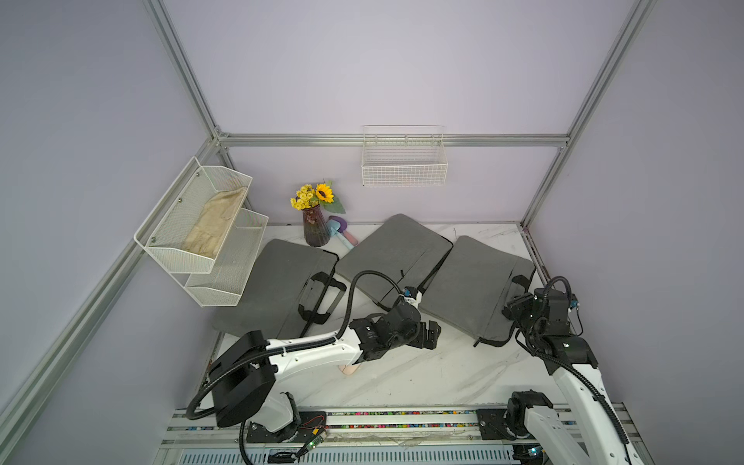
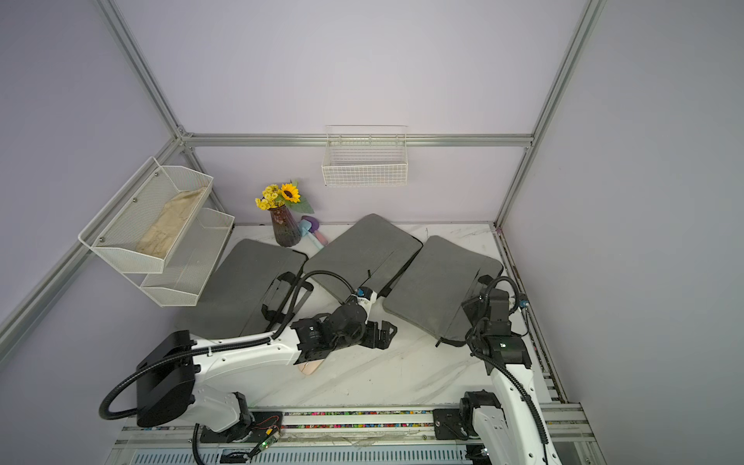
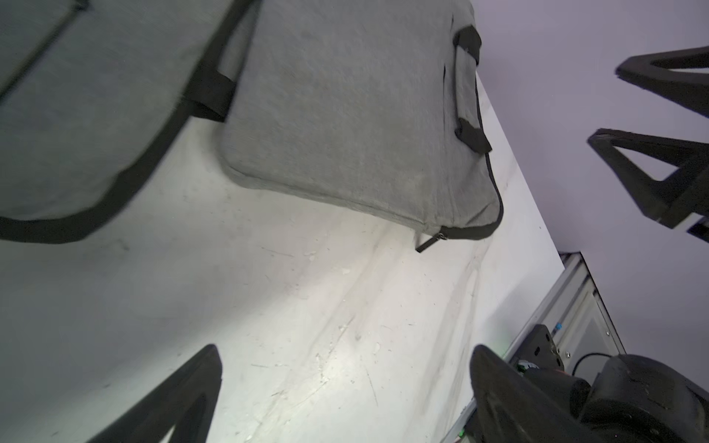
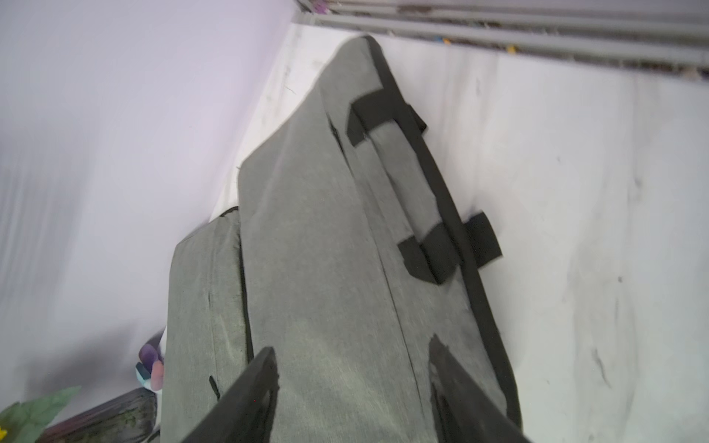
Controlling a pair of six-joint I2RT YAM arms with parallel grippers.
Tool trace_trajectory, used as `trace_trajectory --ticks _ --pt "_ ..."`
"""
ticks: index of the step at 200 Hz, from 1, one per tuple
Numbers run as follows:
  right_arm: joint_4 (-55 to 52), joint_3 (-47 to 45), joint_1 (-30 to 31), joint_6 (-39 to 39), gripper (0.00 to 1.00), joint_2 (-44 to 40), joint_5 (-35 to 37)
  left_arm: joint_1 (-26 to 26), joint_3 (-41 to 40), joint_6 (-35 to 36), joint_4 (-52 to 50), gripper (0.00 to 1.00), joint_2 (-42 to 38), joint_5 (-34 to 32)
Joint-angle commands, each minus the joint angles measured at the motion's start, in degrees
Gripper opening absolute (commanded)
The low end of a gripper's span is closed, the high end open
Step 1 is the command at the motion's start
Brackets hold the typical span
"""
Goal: Put the mouse into the laptop bag
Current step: Zip the zipper on the zippered laptop bag, then adjust the zippered laptop bag at the center of the board.
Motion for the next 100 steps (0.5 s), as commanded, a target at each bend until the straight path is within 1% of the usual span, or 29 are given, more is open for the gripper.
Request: trace_trajectory --ticks 1,8,13,21,36,46,59,76,87,100 --pt "3.9 2.6 1.9 -8.1 0.74 3.0 -5.3 2.2 -5.4 -0.3 -4.5 1.00 -6.6 -9.2" --pt "6.2 2.1 4.5 -8.4 0.76 4.5 -7.0 2.8 -6.7 -0.3 -5.1 1.00 -8.5 -10.1" --pt "9.2 1.9 7.8 -8.2 0.78 5.9 -6.5 3.6 -7.6 -0.4 -5.7 1.00 -9.9 -10.3" --pt "10.7 2.5 15.2 -7.2 0.83 8.7 -1.9 4.9 -9.0 -0.6 -6.7 1.00 -12.0 -10.7" --pt "12.7 5.7 31.5 -5.3 0.91 16.8 10.6 7.3 -11.5 -1.3 -9.4 1.00 -16.2 -13.0" --pt "14.3 8.6 38.8 -4.4 0.93 23.8 13.9 8.9 -13.1 -2.0 -12.0 1.00 -19.0 -15.5" --pt "15.9 12.9 43.8 -3.7 0.93 33.4 14.5 12.4 -14.8 -2.5 -15.4 1.00 -22.6 -16.0" --pt "17.8 17.8 48.1 -3.5 0.91 43.6 16.3 17.2 -16.6 -3.0 -19.9 1.00 -27.4 -14.7" --pt "19.4 20.1 49.1 -3.4 0.88 48.3 16.2 19.3 -17.5 -3.9 -23.6 1.00 -30.7 -15.9" --pt "21.6 22.1 49.2 -3.5 0.85 53.3 14.4 21.7 -18.3 -4.0 -27.1 1.00 -34.3 -17.4"
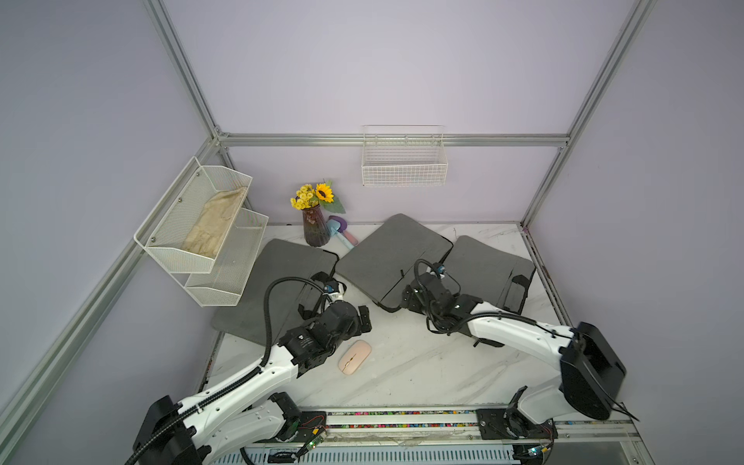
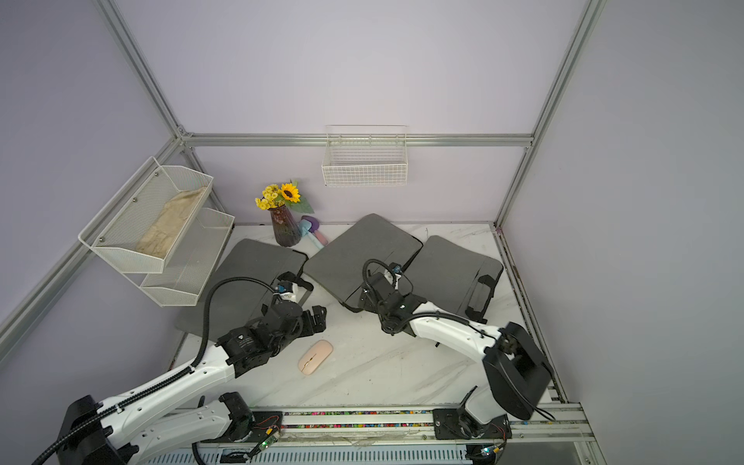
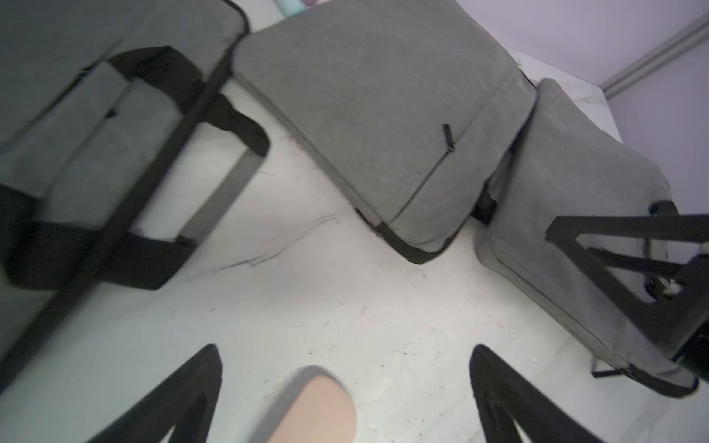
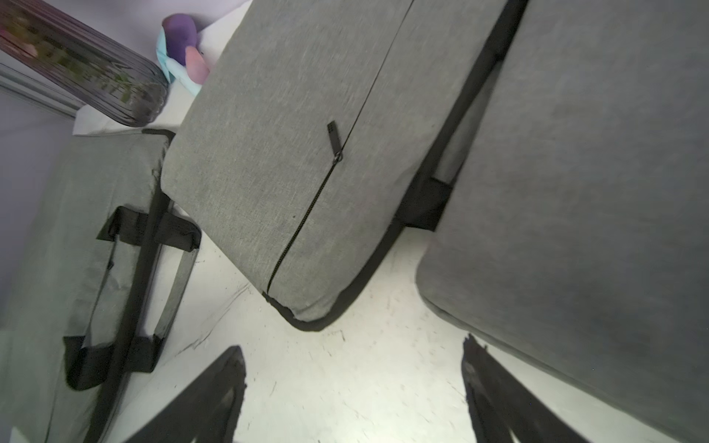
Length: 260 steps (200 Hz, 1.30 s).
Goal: Put the mouse into the laptop bag
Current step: Adjust the zippered laptop bag at the center of the board.
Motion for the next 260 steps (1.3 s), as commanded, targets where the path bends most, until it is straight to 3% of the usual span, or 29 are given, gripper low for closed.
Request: trace_trajectory --ticks 1,44,82,114,185,201,217,260 --pt "4.7 3.9 0.7 0.7 0.85 6.2 2.8 3.7 -3.5 -1.5 -9.1 1.00 -5.8 -3.8" --pt "4.2 7.7 -2.9 -1.0 0.78 15.8 0.9 14.5 -3.9 0.8 -16.4 1.00 -10.7 -3.6" --pt "8.5 -1.4 -11.7 -2.0 0.78 13.3 -4.0 20.9 -3.6 -0.1 -16.3 1.00 -9.3 -3.6" --pt "10.5 -9.3 -16.7 -2.0 0.78 8.1 -4.3 23.1 -2.9 -0.8 -14.2 1.00 -5.3 -2.6" --pt "14.3 -11.4 -13.9 -6.3 0.80 2.5 -9.1 24.8 -7.4 -2.8 -8.7 1.00 -1.9 -0.4" --pt "13.7 -10.1 -12.1 -5.9 0.88 2.0 -8.5 25.7 -7.0 -2.3 -7.6 1.00 -0.3 0.7" --pt "14.0 -8.4 -11.6 -4.7 0.95 3.3 -10.5 26.3 -6.1 -2.6 -7.6 1.00 1.5 1.6" --pt "19.6 -4.9 -11.7 -1.6 0.97 11.5 -17.6 27.0 -6.0 -1.9 -6.8 1.00 1.6 1.9"
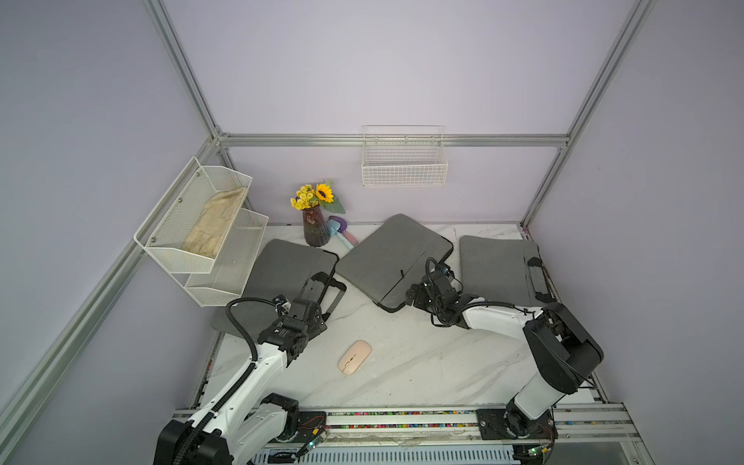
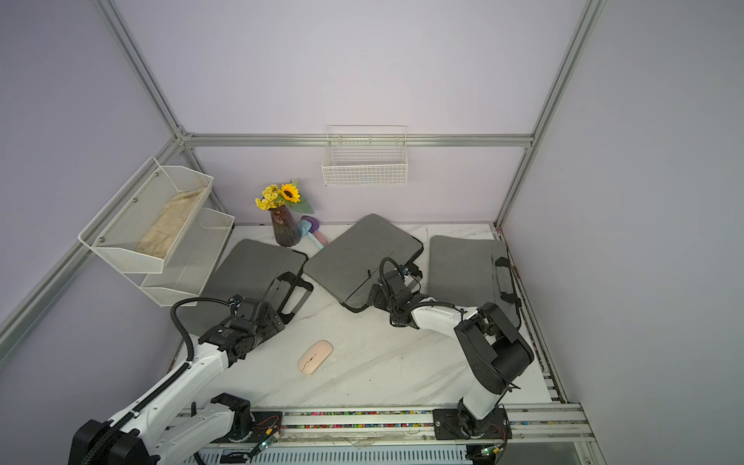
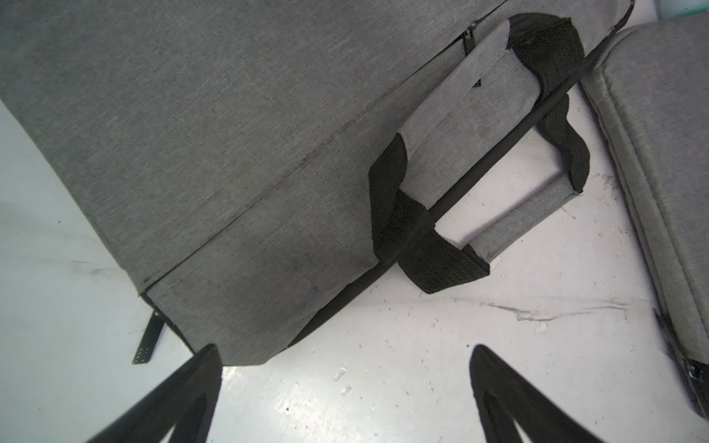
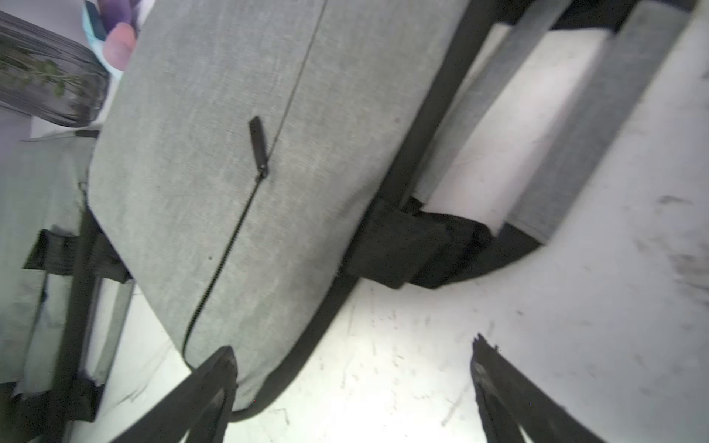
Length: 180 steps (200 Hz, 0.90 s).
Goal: Put the mouse into the laptop bag
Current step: Adjust the zippered laptop bag at the center of the board.
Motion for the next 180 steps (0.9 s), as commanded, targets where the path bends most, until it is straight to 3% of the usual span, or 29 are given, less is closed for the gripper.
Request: trace_trajectory --ticks 1,39,54,76,85,100,118,180 --pt "3.3 2.4 -0.1 2.6 0.97 5.4 -3.9 0.9 -0.7 -0.4 2.0 1.00 -0.5 0.3" --pt "2.3 6.9 -0.1 7.1 0.97 12.1 -3.0 1.6 -0.3 0.0 0.4 1.00 -1.6 1.5" --pt "2.2 7.3 -0.2 8.2 0.89 12.4 -1.8 1.7 -0.3 0.2 0.0 1.00 -2.5 2.2" --pt "2.1 7.6 -0.7 8.5 0.66 12.5 -1.3 1.7 0.2 1.1 -0.7 1.00 -3.3 2.4" --pt "2.2 7.4 -1.2 8.5 0.44 12.3 -1.3 1.8 0.2 1.4 -1.1 1.00 -3.5 1.5" --pt "2.0 6.9 -2.2 8.4 0.16 11.6 -1.3 1.9 0.4 1.5 -2.3 1.00 -4.0 -0.2" --pt "1.9 4.8 -4.0 8.4 0.00 9.3 -0.7 1.9 0.2 1.8 -2.2 1.00 -4.8 -0.1" --pt "-0.7 -1.6 -12.3 5.3 0.00 -2.4 -0.1 2.1 2.0 1.9 -3.3 1.00 -4.9 -1.5"
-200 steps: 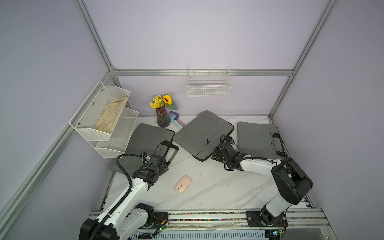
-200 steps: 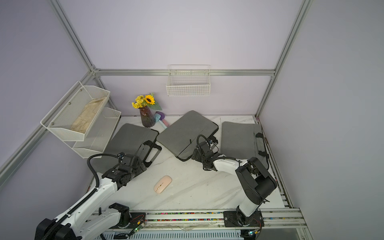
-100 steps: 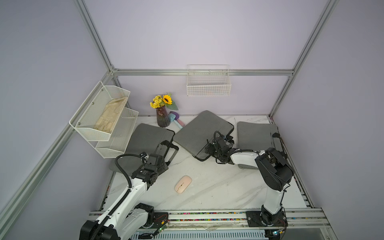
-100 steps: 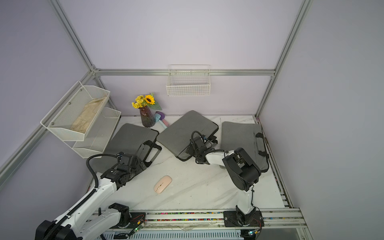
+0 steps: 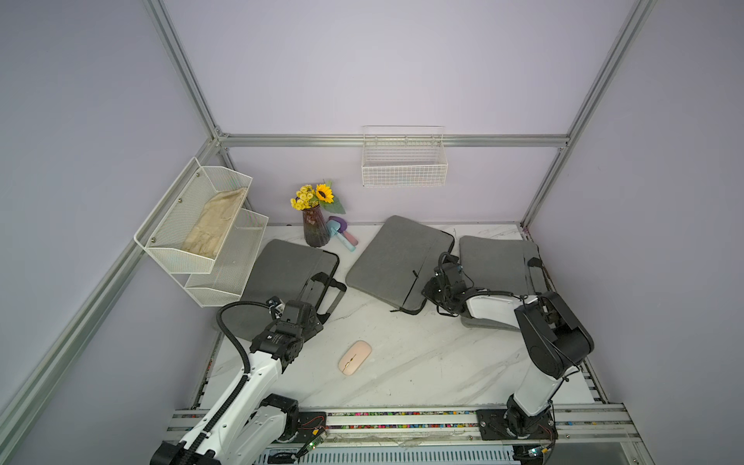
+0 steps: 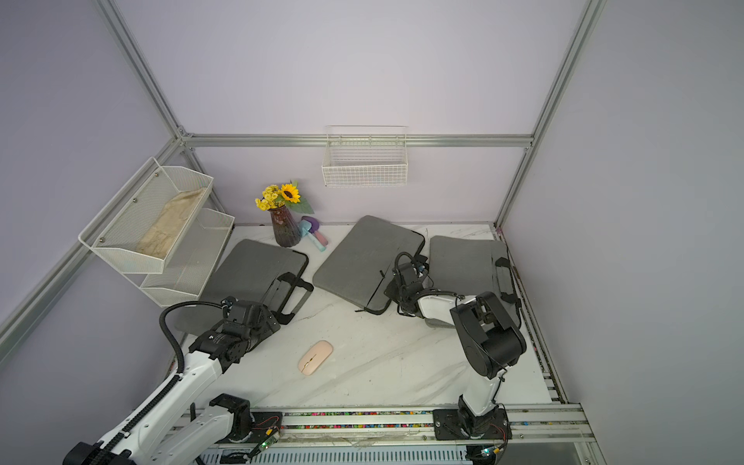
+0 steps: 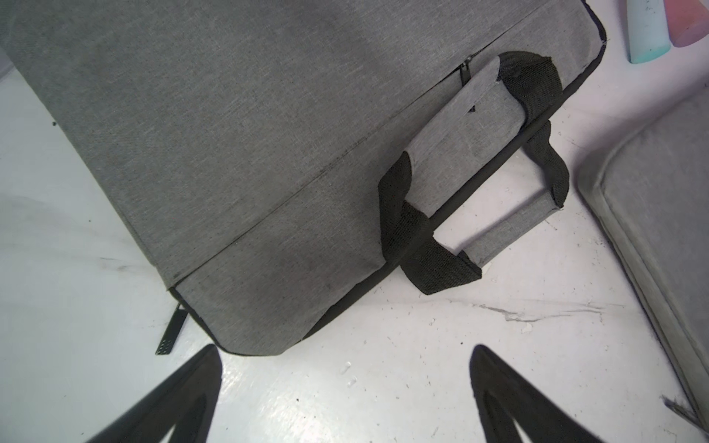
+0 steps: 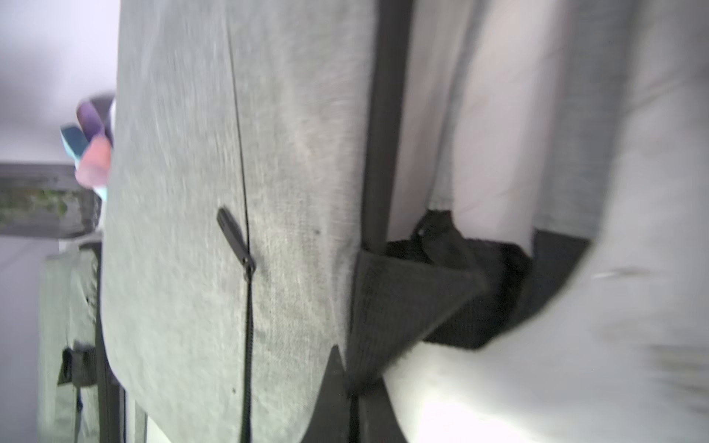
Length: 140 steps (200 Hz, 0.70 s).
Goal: Put the mouse into the laptop bag
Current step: Adjust the zippered laptop bag at the center of the board.
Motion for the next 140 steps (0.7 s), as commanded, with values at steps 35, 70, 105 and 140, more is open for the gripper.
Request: trace_trajectory --ticks 35,70,105,140 --pt "-6.4 -1.5 -3.1 -3.4 0.00 -6.7 6.3 0.7 3.9 2.1 0.4 1.00 3.9 -1.0" --pt "-9.7 -2.6 -3.1 -3.4 0.12 -12.3 10.4 0.7 6.0 1.7 0.4 1.00 6.9 -0.9" --pt "-11.5 -3.0 -1.6 -6.2 0.54 -18.1 9.7 3.1 4.3 -7.2 -5.8 1.00 3.7 -8.8" --pt "-12.5 -2.4 5.4 -6.2 0.74 -20.2 11.4 12.5 -1.3 -6.6 -2.1 1.00 -1.9 -1.9"
